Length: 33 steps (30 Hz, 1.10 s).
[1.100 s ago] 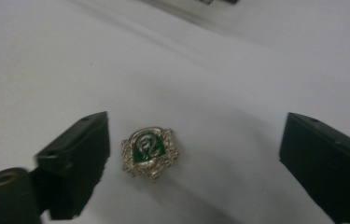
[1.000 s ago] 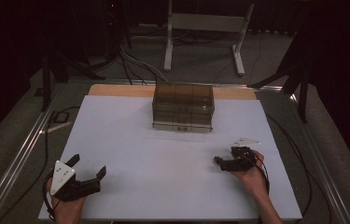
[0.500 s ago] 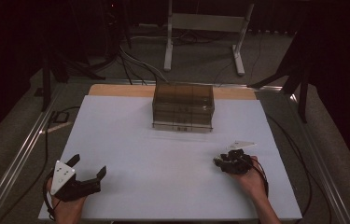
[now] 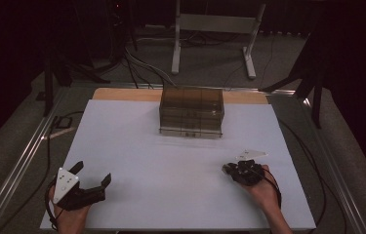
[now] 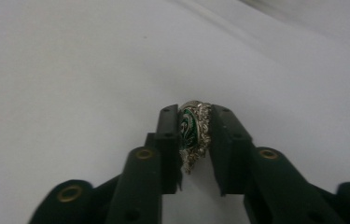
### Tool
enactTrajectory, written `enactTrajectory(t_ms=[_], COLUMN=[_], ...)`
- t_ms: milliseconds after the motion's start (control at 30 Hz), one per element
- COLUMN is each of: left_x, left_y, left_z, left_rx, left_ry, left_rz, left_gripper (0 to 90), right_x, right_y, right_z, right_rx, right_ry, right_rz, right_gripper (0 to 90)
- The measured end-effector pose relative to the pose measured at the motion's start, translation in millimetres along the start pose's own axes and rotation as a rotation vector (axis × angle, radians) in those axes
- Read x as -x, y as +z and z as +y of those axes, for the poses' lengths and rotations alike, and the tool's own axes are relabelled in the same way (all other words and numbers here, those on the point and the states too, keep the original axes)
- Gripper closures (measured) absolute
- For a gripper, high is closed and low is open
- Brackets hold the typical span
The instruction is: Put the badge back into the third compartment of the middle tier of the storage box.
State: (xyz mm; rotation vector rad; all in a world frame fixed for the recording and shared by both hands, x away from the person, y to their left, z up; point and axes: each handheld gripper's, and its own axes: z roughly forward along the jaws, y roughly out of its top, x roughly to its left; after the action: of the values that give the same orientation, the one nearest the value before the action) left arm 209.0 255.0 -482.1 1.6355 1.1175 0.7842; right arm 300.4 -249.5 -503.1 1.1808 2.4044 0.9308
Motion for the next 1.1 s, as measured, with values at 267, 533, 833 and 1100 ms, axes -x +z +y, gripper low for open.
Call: enactTrajectory(t_ms=[267, 533, 833, 1100], left_x=[0.4, -0.2, -0.2, -0.1], left_y=[0.1, -0.3, -0.1, 0.1], left_z=[0.0, -0.1, 0.0, -0.1], left_rx=[0.0, 0.002, 0.0, -0.001], left_ry=[0.0, -0.003, -0.001, -0.001], left_rz=[0.002, 0.005, 0.006, 0.007], left_gripper=[0.7, 0.7, 0.7, 0.7], right_x=[-4.0, -9.5, -7.3, -5.9], right_y=[-5.2, -5.2, -6.2, -8.9], right_z=[-1.8, -0.4, -0.1, -0.1], right_rx=[-0.005, -0.017, -0.018, 0.005], right_ry=[-0.02, -0.042, -0.018, 0.008], right_rz=[0.042, 0.028, 0.015, 0.034], right_gripper=[85.8, 87.1, 87.9, 87.9])
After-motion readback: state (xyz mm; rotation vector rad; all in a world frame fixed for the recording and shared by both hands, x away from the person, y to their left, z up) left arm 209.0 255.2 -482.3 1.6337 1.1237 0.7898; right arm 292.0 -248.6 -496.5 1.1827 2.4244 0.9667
